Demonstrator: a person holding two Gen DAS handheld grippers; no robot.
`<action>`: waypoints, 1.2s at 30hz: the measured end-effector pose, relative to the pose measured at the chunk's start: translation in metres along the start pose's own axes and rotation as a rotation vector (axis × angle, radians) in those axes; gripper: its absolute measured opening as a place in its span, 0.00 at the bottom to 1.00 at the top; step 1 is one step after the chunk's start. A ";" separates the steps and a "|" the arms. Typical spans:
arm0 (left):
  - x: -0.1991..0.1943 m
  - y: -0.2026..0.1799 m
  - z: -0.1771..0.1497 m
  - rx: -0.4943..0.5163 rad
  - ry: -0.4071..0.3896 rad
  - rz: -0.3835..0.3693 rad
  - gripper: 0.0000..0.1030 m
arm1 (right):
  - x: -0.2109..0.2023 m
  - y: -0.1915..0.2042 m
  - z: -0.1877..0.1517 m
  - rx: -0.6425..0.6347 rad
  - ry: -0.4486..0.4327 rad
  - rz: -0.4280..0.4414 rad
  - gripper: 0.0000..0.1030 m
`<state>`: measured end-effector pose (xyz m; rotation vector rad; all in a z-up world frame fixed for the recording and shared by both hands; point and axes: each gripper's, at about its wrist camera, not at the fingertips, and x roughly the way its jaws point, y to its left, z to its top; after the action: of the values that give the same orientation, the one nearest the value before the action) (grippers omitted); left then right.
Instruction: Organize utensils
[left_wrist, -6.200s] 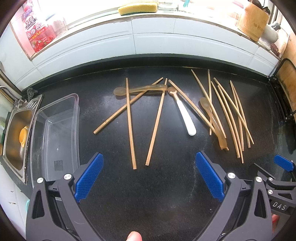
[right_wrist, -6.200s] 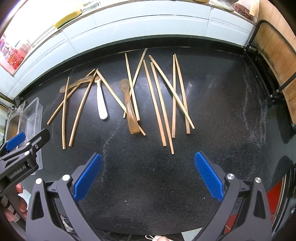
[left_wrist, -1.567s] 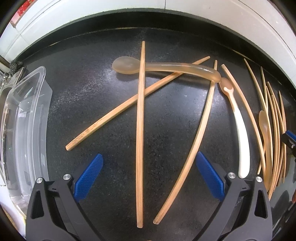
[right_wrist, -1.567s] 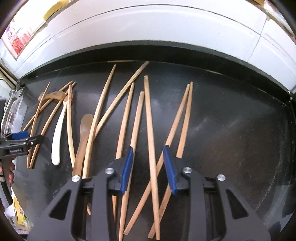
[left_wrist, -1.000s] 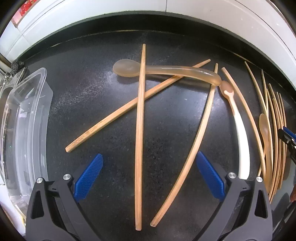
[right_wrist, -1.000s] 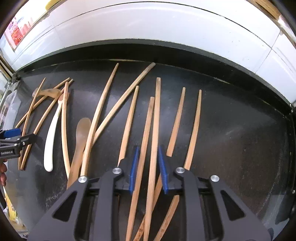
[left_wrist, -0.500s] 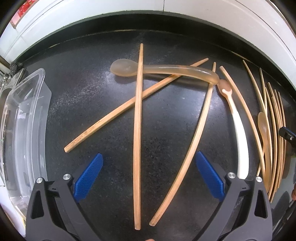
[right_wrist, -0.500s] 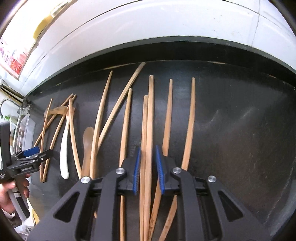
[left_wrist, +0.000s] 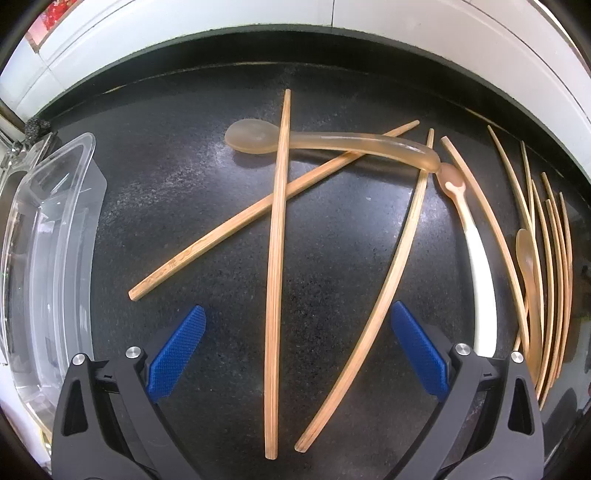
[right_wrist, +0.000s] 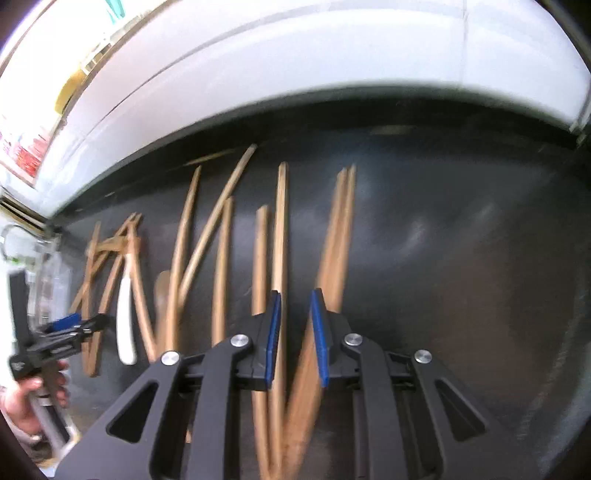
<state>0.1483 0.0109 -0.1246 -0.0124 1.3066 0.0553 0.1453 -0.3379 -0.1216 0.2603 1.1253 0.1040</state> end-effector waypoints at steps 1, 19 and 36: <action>-0.001 0.000 -0.001 -0.001 0.000 0.000 0.94 | -0.002 -0.002 0.000 -0.012 -0.002 -0.024 0.17; -0.003 0.001 -0.006 0.002 -0.004 0.000 0.94 | -0.001 0.002 -0.013 -0.087 0.020 -0.230 0.26; -0.001 0.000 -0.004 0.005 -0.004 0.003 0.95 | -0.013 -0.011 -0.010 -0.018 0.048 -0.255 0.45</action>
<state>0.1442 0.0106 -0.1244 -0.0063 1.3027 0.0543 0.1305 -0.3496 -0.1168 0.0973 1.1957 -0.1064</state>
